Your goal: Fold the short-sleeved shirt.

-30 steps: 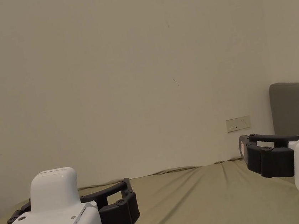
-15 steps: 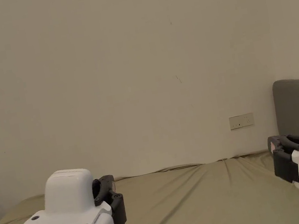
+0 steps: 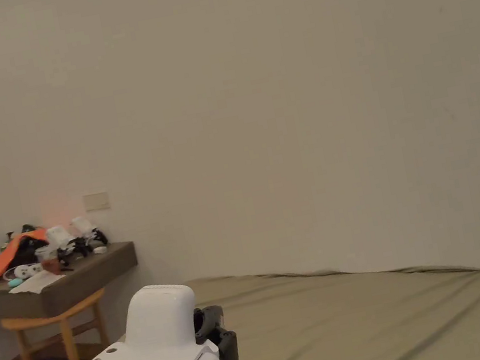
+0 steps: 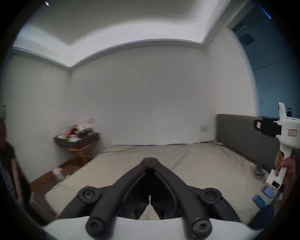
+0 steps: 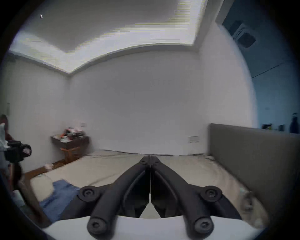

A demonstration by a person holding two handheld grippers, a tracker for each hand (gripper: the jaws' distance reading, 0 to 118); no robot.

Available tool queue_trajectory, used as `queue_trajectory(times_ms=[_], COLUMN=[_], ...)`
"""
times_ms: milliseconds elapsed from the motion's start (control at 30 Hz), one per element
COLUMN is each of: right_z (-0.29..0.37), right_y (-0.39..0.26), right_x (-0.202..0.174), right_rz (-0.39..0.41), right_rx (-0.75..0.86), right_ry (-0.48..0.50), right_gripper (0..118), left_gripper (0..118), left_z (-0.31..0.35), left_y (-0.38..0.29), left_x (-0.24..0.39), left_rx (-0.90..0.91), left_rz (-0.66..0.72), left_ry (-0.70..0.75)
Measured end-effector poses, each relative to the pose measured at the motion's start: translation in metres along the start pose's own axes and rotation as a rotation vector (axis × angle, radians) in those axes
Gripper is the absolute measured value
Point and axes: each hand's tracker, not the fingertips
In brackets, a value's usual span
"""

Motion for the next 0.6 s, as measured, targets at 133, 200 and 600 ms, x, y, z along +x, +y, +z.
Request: queue_trajectory(times_ms=[133, 200, 600], right_z=[-0.027, -0.028, -0.021], right_y=[-0.001, -0.006, -0.050], right_x=[-0.118, -0.176, -0.267], right_rz=[-0.029, -0.066, -0.046], right_rx=[0.024, 0.004, -0.062], right_ry=[0.360, 0.540, 0.848], right_gripper=[3, 3, 3], left_gripper=[0, 0, 0], left_z=[0.064, 0.103, 0.118], left_y=[-0.007, -0.012, -0.035], left_x=[-0.088, -0.120, -0.180], left_rx=[-0.014, -0.015, -0.056], left_rz=[0.059, 0.091, 0.135], left_ry=[0.317, 0.454, 0.508])
